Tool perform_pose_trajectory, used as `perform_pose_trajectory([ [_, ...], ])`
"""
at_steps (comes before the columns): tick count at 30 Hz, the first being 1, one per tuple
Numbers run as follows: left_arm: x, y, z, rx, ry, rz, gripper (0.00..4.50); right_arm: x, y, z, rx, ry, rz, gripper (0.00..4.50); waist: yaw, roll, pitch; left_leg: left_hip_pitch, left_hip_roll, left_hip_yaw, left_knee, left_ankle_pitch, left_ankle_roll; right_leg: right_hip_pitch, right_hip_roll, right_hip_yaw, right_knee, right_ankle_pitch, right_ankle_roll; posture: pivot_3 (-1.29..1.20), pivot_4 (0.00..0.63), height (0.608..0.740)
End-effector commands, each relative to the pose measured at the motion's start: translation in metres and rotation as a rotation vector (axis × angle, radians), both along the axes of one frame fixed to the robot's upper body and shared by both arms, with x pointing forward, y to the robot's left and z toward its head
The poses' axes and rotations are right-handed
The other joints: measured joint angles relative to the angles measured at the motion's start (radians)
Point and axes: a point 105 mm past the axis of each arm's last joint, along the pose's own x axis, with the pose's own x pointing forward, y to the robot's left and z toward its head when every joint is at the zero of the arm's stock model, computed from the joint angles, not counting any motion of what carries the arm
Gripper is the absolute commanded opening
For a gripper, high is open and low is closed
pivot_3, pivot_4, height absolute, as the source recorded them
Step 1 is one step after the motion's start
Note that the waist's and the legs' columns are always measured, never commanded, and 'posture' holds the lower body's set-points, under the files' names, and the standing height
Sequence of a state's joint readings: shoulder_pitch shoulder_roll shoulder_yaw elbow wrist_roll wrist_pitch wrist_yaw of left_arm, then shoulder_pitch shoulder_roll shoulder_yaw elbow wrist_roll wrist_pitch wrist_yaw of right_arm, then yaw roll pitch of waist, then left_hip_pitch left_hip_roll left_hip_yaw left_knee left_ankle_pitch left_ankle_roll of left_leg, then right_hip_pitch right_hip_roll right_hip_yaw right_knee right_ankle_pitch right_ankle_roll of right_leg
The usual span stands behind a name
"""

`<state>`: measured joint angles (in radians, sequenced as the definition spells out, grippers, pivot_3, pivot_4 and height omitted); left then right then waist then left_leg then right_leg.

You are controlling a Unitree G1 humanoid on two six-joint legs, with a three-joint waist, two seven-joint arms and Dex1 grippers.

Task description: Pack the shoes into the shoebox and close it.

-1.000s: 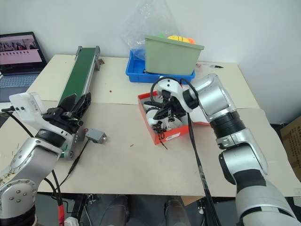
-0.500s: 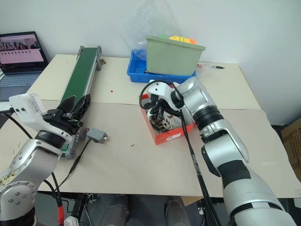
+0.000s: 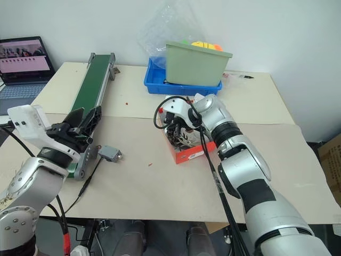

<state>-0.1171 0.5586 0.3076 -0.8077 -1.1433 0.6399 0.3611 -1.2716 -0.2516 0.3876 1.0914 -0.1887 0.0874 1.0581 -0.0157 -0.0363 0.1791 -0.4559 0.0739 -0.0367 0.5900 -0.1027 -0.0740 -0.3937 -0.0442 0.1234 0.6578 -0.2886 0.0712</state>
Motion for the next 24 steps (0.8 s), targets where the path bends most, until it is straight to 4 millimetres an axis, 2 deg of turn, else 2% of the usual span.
perform_pose_trajectory([
  [1,-0.005,-0.004,0.012,0.012,-0.049,-0.019,2.96,0.009,-0.012,-0.017,-0.092,-0.065,-0.073,0.03,0.000,0.000,0.000,0.000,0.000,0.000,0.000,0.000,0.000,0.000,0.000,0.000,0.000,0.000,0.000,0.00,0.150,0.740],
  [4,-0.004,-0.006,0.014,0.018,-0.052,-0.037,2.96,0.014,-0.014,-0.015,-0.095,-0.104,-0.097,0.03,0.002,0.000,0.000,0.001,0.000,0.000,0.000,0.000,0.000,0.001,0.000,0.000,0.000,0.000,0.000,0.00,0.150,0.740],
  [9,-0.001,-0.007,0.014,0.034,-0.052,-0.058,2.96,0.013,-0.017,0.012,0.022,-0.068,-0.098,0.03,0.004,0.000,0.000,0.001,0.000,0.000,0.001,0.000,0.000,0.002,0.000,0.000,0.000,0.000,0.001,0.00,0.150,0.740],
  [16,0.004,-0.010,0.014,0.067,-0.047,-0.112,2.96,0.003,-0.027,0.073,0.278,0.019,-0.087,0.03,0.001,0.000,0.000,-0.002,0.000,0.000,0.000,0.000,0.000,0.000,0.000,-0.001,-0.001,0.000,0.001,0.00,0.150,0.740],
  [20,0.008,-0.014,0.012,0.079,-0.040,-0.162,2.96,-0.010,-0.048,0.101,0.363,0.043,-0.090,0.03,-0.004,0.001,0.001,-0.004,0.000,0.000,-0.002,0.000,0.000,-0.004,0.000,0.000,0.001,0.000,0.001,0.00,0.150,0.740],
  [24,0.012,-0.024,0.011,0.088,-0.033,-0.230,2.96,-0.027,-0.078,0.101,0.411,0.107,-0.158,0.03,0.002,0.000,0.001,-0.004,0.000,0.000,-0.002,0.000,0.000,-0.004,0.000,0.000,0.001,0.000,0.000,0.00,0.150,0.740],
])
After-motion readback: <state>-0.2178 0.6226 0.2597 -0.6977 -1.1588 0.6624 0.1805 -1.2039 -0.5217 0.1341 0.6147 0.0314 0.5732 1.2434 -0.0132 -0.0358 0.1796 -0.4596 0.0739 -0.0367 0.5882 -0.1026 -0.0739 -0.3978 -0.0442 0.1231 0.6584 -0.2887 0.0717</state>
